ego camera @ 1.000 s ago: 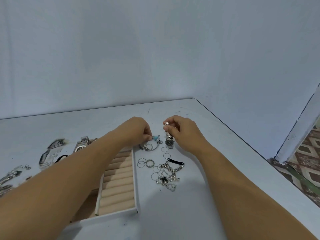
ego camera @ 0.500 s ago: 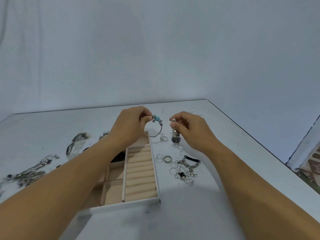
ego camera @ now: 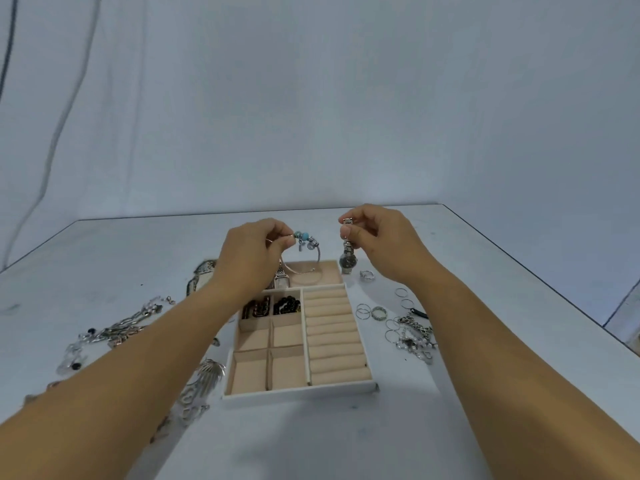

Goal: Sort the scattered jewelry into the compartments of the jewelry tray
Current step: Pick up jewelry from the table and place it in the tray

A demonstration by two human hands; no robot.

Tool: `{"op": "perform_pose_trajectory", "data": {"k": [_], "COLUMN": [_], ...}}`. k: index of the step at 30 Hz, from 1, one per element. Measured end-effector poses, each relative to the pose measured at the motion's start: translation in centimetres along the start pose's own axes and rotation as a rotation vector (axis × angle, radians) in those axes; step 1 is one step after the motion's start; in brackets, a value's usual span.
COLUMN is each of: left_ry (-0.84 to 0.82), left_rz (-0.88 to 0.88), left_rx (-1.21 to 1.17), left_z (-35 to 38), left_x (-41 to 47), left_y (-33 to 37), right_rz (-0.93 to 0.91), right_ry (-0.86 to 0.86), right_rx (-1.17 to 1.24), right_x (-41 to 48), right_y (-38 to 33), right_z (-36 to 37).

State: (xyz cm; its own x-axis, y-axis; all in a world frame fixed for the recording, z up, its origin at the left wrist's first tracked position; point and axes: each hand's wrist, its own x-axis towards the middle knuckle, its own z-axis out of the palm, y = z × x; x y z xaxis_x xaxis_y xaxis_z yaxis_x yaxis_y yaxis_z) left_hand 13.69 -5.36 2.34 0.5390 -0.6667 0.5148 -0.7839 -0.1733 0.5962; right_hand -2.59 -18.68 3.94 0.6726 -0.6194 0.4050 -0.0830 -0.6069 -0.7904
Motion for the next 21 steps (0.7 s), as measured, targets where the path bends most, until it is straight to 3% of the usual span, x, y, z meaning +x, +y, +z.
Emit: {"op": "perform_pose_trajectory", "data": {"k": [9, 16, 21], "left_ry": [-0.06, -0.14, -0.224], "left_rz": [-0.004, 0.112, 0.115], "left_rx": [0.083, 0.455, 0.514], "left_z": [3.3, 3.5, 3.3], "left_x": [-0.1, 0.3, 1.0], "left_y": [-2.0, -2.1, -2.1], "right_rz": [0.011, 0.019, 0.007], "right_ry": [0.174, 0.152, 0.136], "right_rx": [0.049, 0.041, 0.02], "right_x": [-0.6, -0.7, -0.9], "right_y": [1.9, 2.7, 2.8], "right_z": [1.6, 1.7, 1.9]}}
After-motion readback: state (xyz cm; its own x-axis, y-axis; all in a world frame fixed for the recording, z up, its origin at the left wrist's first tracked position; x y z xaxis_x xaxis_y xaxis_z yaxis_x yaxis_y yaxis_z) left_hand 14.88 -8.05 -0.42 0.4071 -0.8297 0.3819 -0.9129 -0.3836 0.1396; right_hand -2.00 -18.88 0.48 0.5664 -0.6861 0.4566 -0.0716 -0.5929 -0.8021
